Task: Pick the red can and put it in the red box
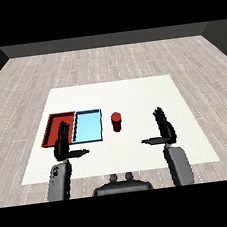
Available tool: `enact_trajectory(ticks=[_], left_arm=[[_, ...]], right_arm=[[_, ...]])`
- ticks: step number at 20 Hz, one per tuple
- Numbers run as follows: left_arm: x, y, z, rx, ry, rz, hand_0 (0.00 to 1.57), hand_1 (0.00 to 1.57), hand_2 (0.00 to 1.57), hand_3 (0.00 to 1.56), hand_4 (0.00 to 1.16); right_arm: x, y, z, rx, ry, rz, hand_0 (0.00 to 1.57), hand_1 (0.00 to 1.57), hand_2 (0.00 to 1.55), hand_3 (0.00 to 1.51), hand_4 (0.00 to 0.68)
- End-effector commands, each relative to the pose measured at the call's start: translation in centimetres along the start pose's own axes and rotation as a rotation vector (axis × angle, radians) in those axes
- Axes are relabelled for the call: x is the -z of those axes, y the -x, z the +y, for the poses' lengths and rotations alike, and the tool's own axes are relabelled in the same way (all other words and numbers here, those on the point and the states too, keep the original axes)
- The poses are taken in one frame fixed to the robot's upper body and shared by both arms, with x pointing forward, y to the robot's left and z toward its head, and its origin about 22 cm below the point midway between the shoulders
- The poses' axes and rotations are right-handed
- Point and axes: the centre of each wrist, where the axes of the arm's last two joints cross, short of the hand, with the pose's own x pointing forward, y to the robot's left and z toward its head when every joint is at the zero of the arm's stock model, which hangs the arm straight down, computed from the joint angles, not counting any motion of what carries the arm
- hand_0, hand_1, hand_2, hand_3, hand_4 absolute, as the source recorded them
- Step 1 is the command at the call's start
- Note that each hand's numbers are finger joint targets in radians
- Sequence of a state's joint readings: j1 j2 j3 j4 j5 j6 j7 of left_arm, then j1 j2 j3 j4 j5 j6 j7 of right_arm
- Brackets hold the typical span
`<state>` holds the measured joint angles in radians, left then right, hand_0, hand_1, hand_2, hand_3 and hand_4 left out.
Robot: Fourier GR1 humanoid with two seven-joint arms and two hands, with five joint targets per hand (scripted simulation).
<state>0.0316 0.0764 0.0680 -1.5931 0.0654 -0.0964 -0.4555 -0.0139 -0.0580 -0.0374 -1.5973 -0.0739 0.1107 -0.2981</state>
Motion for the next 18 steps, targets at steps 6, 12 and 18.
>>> enact_trajectory(ticks=[6,12,18], left_arm=[[0.6,0.8,1.2,0.003,0.013,-0.007,0.0,0.0,0.0,0.0,0.0],[0.7,-1.0,0.0,0.01,-0.01,-0.026,0.0,0.0,0.0,0.0,0.0],[0.3,1.7,1.1,-0.006,0.0,-0.031,0.0,0.0,0.0,0.0,0.0]], right_arm=[[1.2,0.1,-0.7,0.042,-0.027,0.028,0.0,0.0,0.0,0.0,0.0],[1.8,2.1,1.2,0.088,0.001,0.044,0.0,0.0,0.0,0.0,0.0],[5.3,3.1,2.8,0.108,-0.039,0.058,0.0,0.0,0.0,0.0,0.0]])
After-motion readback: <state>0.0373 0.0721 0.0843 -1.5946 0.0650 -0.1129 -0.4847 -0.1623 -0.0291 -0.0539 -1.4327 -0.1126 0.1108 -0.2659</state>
